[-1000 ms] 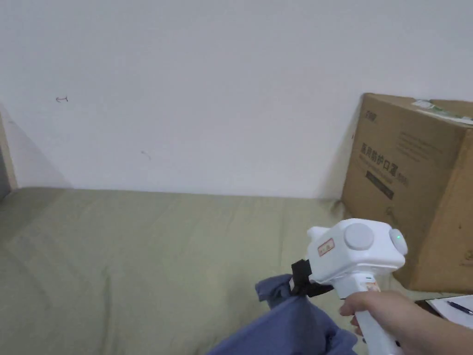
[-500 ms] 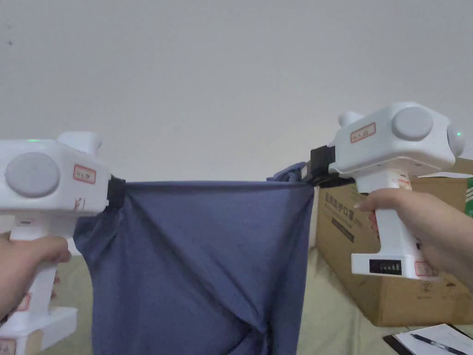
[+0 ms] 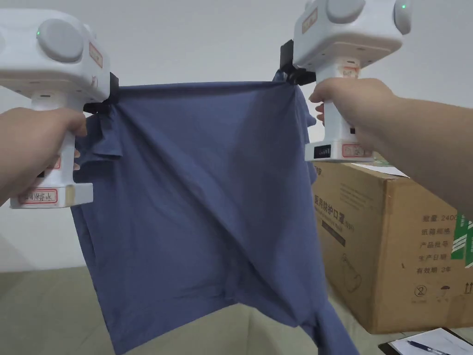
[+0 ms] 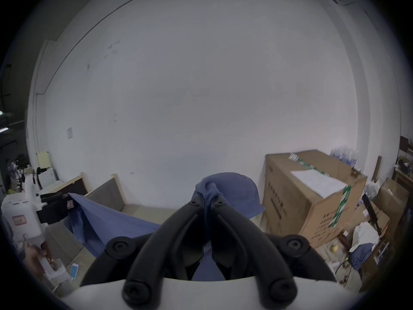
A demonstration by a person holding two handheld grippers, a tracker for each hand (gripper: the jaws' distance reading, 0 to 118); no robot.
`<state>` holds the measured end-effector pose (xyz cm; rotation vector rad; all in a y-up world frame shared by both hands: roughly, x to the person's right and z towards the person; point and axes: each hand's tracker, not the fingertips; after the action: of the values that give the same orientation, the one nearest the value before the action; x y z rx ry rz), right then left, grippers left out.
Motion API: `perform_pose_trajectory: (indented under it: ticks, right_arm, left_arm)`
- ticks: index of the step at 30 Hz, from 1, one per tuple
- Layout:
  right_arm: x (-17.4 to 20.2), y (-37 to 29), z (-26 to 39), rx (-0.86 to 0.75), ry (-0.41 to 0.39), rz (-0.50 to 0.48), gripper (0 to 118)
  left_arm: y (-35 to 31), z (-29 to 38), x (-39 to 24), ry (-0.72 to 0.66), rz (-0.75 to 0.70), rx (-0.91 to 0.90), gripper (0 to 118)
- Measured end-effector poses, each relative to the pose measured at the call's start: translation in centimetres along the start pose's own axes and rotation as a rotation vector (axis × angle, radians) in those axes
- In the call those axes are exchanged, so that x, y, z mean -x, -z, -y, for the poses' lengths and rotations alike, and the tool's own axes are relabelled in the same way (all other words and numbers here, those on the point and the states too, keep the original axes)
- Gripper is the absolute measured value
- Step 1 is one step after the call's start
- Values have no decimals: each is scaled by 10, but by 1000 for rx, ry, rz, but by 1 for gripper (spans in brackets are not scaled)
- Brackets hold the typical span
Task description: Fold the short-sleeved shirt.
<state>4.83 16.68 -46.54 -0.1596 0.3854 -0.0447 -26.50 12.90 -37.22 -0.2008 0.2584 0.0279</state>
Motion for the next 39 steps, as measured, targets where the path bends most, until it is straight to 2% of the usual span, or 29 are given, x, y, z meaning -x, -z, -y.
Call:
perform_pose_trajectory:
  ticks: [5, 10, 13, 16, 18, 22, 26, 29, 35, 37, 39]
  right_arm:
    - [-1, 32, 8, -34, -43, 46, 3]
    - [-15, 66, 77, -12, -26, 78, 3]
    - [-30, 82, 154, 108, 49, 69, 3]
    - [-53, 83, 248, 244, 183, -3, 3]
    - [-63, 78, 313, 360, 207, 18, 3]
    - [-66, 33, 424, 479, 141, 12, 3]
    - [-62, -41, 482, 550, 110, -49, 3]
    - [-66, -96, 500, 565, 128, -51, 3]
    - [-72, -171, 505, 683, 310, -45, 3]
    - [-70, -171, 512, 743, 305, -33, 3]
    - [-66, -161, 525, 788, 256, -32, 3]
  left_arm:
    - [37, 5, -14, 57, -49, -73, 0]
    - [70, 51, -20, 30, -40, -75, 0]
    - [84, 115, -23, 4, 9, 41, 0]
    - [92, 200, -25, 50, 0, 184, 0]
    - [90, 264, -21, 13, 28, 318, 0]
    - [58, 380, -11, -109, 151, 552, 0]
    - [8, 450, 3, -237, 214, 704, 0]
    - [-39, 470, 11, -266, 236, 728, 0]
    - [-114, 468, 19, -262, 236, 765, 0]
    - [-116, 471, 14, -178, 225, 822, 0]
    - [-107, 483, 7, -155, 230, 878, 0]
